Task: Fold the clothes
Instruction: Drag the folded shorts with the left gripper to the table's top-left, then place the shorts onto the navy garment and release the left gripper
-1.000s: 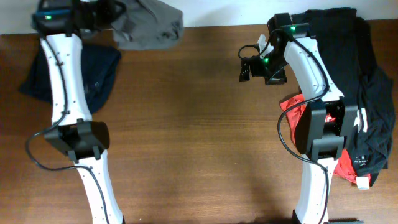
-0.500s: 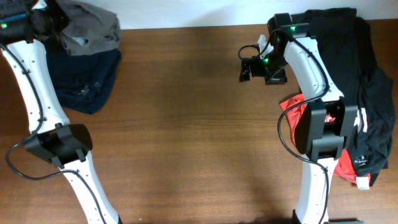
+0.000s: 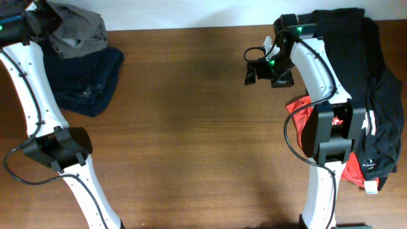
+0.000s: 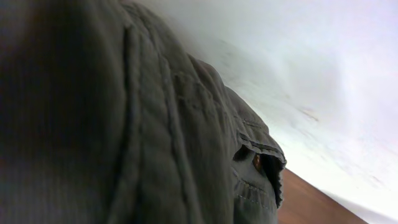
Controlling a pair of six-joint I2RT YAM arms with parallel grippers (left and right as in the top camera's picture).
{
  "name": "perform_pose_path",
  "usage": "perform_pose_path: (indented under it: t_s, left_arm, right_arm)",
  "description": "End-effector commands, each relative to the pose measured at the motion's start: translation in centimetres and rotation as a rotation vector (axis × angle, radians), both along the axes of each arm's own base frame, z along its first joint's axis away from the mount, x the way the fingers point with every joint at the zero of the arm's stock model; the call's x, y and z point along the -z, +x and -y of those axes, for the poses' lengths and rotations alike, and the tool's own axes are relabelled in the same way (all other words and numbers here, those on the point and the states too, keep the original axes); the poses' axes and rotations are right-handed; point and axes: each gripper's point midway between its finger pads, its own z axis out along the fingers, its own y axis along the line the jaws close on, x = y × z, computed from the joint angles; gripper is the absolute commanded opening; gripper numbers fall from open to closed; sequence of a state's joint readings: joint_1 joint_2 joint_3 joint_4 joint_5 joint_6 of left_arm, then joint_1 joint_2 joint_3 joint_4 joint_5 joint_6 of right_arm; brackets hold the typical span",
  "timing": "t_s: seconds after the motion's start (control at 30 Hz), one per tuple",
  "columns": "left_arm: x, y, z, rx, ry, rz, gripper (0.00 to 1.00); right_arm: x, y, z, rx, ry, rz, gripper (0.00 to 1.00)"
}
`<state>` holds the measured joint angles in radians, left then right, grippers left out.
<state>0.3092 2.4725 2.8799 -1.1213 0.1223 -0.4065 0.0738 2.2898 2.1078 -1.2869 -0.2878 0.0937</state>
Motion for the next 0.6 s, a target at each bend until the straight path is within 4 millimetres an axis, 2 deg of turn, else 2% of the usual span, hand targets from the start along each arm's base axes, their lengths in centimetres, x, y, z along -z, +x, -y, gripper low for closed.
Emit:
perform_pose_path:
  t_s: [0.0,0.23,0.33,0.43,0.47,0.53,0.57]
  left_arm:
    - [2.7,0.1,-1.7,-0.041,-0.009,-0.048,0.0]
    - [8.5,-1.8,-1.9,-0.052,-0.068,-0.229,0.01]
    - [10.3,-3.2,-1.4,-0.052,-0.097,-0.317,0.01]
    - [11.7,-5.6,-1.4,-0.079,-0.095,-0.43,0.01]
    - [12.1,-6.4,-1.4,-0.089,-0.091,-0.47,0.17]
    - [12.7,-8.2,-1.2,-0.097,-0.094,-0.547,0.63]
    - [12.9,-8.9,-1.1,-0.089,-0.09,-0.577,0.67]
  right_arm:
    - [-2.0,0.0,0.0,-0.01,-0.01,0.046,0.99]
    - [-2.0,0.1,0.0,-0.01,-0.009,0.05,0.99]
    - [-2.0,0.2,0.0,-0.01,-0.009,0.051,0.99]
    - [-2.0,0.1,0.0,-0.011,-0.009,0.05,0.99]
    - [-2.0,0.2,0.0,-0.011,-0.009,0.051,0.99]
    - [-2.0,0.2,0.0,-0.011,-0.009,0.051,0.99]
    - [-2.0,0.2,0.0,-0.011,-0.009,0.051,0.99]
